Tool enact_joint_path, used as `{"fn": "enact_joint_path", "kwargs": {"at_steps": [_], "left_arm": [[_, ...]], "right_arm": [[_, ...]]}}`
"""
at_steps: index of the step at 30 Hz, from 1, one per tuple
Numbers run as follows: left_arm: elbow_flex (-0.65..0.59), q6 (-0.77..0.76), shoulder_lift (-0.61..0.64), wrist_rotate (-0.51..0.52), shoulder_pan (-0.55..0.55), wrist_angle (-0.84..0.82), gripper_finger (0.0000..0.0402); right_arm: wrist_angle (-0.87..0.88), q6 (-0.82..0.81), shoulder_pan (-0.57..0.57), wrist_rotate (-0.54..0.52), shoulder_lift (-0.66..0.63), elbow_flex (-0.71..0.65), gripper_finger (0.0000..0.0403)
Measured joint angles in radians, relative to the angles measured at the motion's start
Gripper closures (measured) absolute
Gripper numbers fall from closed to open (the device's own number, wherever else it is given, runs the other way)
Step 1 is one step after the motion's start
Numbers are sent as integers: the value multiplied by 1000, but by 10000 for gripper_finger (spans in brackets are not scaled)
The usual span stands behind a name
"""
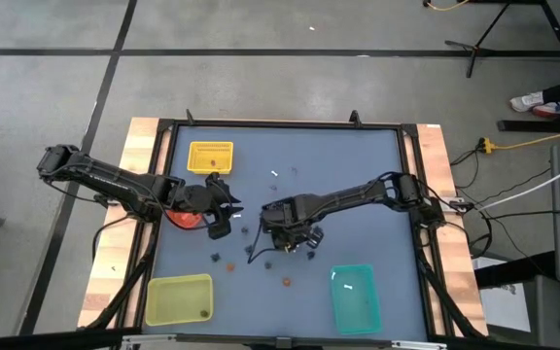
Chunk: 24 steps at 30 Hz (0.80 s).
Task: Sort Halloween decoration
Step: Put the black skull toy into the bottom yellow bin
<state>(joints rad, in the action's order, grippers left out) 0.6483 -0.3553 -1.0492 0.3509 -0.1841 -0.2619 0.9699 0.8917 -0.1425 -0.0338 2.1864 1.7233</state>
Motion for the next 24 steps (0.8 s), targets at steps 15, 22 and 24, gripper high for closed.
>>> {"fn": "enact_joint_path", "kwargs": {"at_steps": [15,22,24], "left_arm": [[0,0,0,0,0,0,310],[0,0,0,0,0,0,310],[0,0,0,0,0,0,310]], "right_arm": [[1,-48,34,-37,25,0,247],[-1,-52,39,-20,25,0,247],[-1,-52,39,-17,25,0,247]]}}
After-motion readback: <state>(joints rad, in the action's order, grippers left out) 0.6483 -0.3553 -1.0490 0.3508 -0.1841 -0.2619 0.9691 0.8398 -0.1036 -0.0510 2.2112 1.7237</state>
